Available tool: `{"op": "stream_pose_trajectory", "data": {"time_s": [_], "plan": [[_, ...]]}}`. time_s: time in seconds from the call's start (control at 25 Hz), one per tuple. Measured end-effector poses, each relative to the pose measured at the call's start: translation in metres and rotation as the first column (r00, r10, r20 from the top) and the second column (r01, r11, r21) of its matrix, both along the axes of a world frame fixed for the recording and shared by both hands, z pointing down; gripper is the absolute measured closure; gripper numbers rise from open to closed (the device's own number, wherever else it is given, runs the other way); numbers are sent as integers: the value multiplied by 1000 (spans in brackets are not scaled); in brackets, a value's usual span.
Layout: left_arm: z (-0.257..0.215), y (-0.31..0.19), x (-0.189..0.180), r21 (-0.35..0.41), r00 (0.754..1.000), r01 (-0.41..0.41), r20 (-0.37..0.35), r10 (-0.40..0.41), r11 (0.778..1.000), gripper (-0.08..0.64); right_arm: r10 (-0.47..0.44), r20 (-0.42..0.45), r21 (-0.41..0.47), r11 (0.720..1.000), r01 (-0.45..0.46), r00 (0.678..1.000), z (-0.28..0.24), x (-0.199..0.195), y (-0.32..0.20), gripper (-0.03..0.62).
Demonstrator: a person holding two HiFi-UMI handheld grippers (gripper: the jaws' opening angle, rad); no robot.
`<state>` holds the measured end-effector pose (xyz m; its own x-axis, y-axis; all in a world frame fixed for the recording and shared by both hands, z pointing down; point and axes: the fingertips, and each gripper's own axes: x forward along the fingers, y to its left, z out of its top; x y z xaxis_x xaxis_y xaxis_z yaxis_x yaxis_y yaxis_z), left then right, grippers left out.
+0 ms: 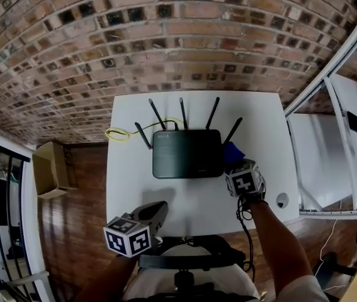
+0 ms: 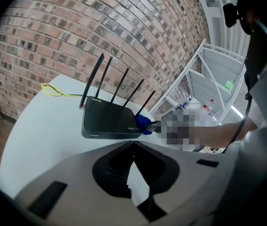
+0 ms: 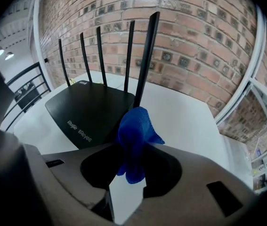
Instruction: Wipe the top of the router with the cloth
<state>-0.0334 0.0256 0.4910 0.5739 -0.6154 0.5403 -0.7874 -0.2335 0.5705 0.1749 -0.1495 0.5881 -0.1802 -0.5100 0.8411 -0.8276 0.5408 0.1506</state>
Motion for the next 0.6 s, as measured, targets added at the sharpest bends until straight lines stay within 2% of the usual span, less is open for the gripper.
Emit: {"op": "stream_pose_trajectory", "data": {"time_s": [0.12, 0.24, 0.6], "plan": [[-1, 4, -6, 1, 1000, 14, 10, -14, 1000, 528, -55, -41, -4, 998, 55, 998, 7, -9, 5, 463], [-1, 7, -13, 4, 1000, 26, 12, -26, 1000, 528, -93, -39, -9, 996, 93, 995, 5, -16, 18, 463], [-1, 15, -21, 10, 1000, 10, -3, -10, 1000, 528, -85, -32, -39, 996, 84, 996, 8, -20, 65, 463]]}}
